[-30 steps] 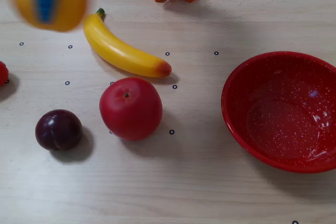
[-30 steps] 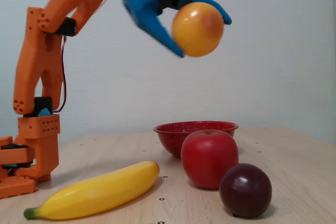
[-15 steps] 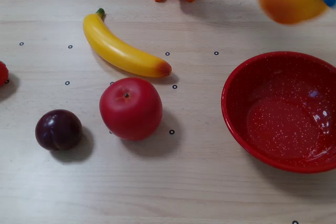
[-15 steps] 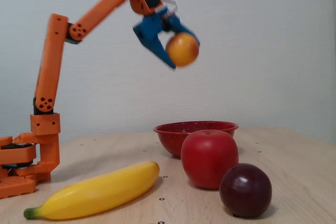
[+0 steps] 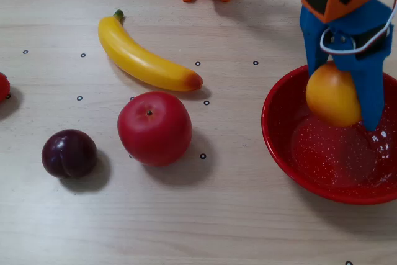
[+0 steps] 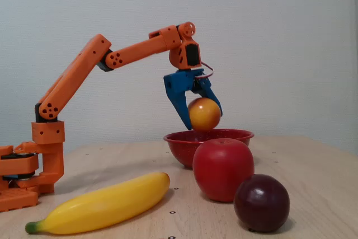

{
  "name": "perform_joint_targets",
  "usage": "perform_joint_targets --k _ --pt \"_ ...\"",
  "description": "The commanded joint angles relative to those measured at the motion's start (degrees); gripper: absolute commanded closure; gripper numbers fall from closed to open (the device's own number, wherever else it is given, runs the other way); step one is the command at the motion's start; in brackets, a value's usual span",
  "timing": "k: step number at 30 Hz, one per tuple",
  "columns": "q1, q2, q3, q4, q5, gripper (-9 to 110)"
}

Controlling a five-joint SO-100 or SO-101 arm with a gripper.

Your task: Put the peach in the red bowl.

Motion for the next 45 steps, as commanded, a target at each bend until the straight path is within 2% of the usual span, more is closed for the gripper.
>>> perform_joint_targets --k 1,3,9,14,26,31,45 --pt "1.7 3.3 -5.4 8.7 1.8 53" --pt "1.5 3.1 -5.2 8.7 1.6 45" --pt "1.4 4.6 -4.8 8.5 0.5 44" --pt "0.2 12.3 -1.8 8.7 -0.7 44" --pt "-6.9 41.8 15.6 6.0 -3.2 88" --pt "-10.8 55.9 31.5 0.7 -3.3 101" --pt "-21.5 98.8 91.8 -24.6 -6.9 101"
